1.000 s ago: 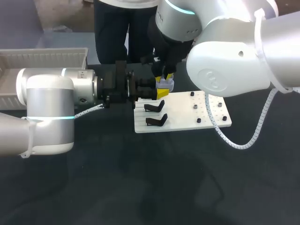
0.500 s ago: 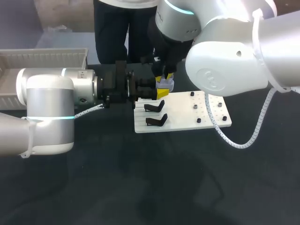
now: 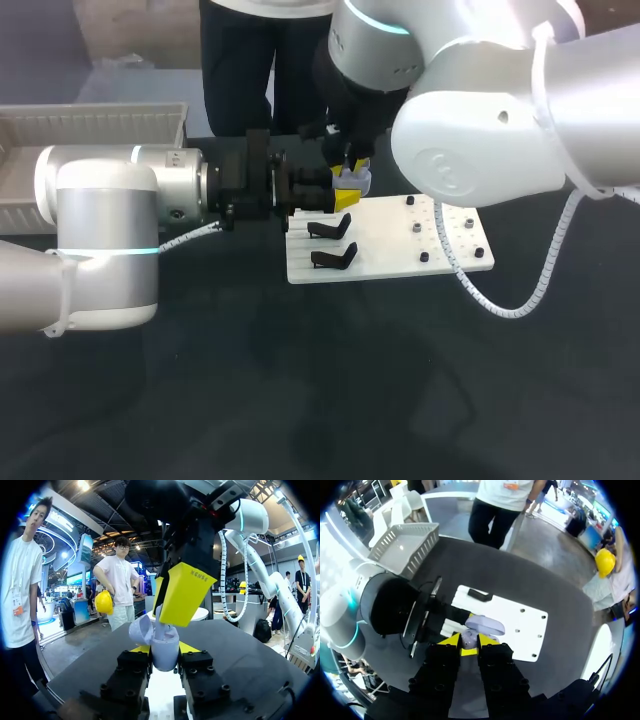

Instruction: Pick up each earbud case from the left stands, insert the matching earbuds, close the lid, and place the case in the box.

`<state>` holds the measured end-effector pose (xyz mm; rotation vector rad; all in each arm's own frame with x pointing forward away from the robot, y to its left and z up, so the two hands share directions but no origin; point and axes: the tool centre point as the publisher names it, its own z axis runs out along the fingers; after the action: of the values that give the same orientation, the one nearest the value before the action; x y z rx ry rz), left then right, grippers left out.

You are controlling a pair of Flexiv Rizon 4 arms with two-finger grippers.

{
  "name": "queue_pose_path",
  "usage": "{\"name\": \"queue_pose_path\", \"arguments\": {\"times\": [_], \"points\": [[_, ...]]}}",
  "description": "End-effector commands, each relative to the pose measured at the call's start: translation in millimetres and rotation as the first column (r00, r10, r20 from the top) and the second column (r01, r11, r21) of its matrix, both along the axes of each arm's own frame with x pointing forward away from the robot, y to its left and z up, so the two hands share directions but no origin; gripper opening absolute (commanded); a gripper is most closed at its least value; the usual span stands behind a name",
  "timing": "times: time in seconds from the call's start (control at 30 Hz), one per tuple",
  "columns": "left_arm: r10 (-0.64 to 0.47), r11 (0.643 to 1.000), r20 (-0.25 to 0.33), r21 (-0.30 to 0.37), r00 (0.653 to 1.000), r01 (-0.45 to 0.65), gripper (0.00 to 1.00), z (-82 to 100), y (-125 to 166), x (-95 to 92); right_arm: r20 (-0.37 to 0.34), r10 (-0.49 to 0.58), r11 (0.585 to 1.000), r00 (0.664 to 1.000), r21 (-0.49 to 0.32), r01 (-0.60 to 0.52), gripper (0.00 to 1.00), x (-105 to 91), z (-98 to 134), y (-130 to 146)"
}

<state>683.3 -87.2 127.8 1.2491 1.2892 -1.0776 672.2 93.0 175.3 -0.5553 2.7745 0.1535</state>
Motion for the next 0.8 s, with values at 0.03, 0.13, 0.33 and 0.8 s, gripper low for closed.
{"name": "queue_pose_path", "arguments": {"times": [0.03, 0.13, 0.33, 0.8], "points": [[0.007, 1.000, 0.006, -0.005, 1.000, -0.007, 0.00, -1.2, -0.4, -1.8, -0.007, 0.001, 1.000, 1.000, -0.004, -0.001, 0.00, 3.5, -0.8, 1.3], [0.007, 1.000, 0.006, -0.005, 1.000, -0.007, 0.00, -1.2, -0.4, -1.8, -0.009, 0.000, 1.000, 1.000, -0.007, 0.000, 0.00, 3.9, -1.5, 1.2], [0.007, 1.000, 0.006, -0.005, 1.000, -0.007, 0.00, -1.2, -0.4, -1.8, -0.013, 0.008, 1.000, 1.000, -0.018, -0.008, 0.00, 4.6, -3.3, 2.5], [0.007, 1.000, 0.006, -0.005, 1.000, -0.007, 0.00, -1.2, -0.4, -1.8, -0.011, 0.030, 0.998, 0.999, -0.048, -0.030, 0.00, 4.2, -4.6, 3.4]]}}
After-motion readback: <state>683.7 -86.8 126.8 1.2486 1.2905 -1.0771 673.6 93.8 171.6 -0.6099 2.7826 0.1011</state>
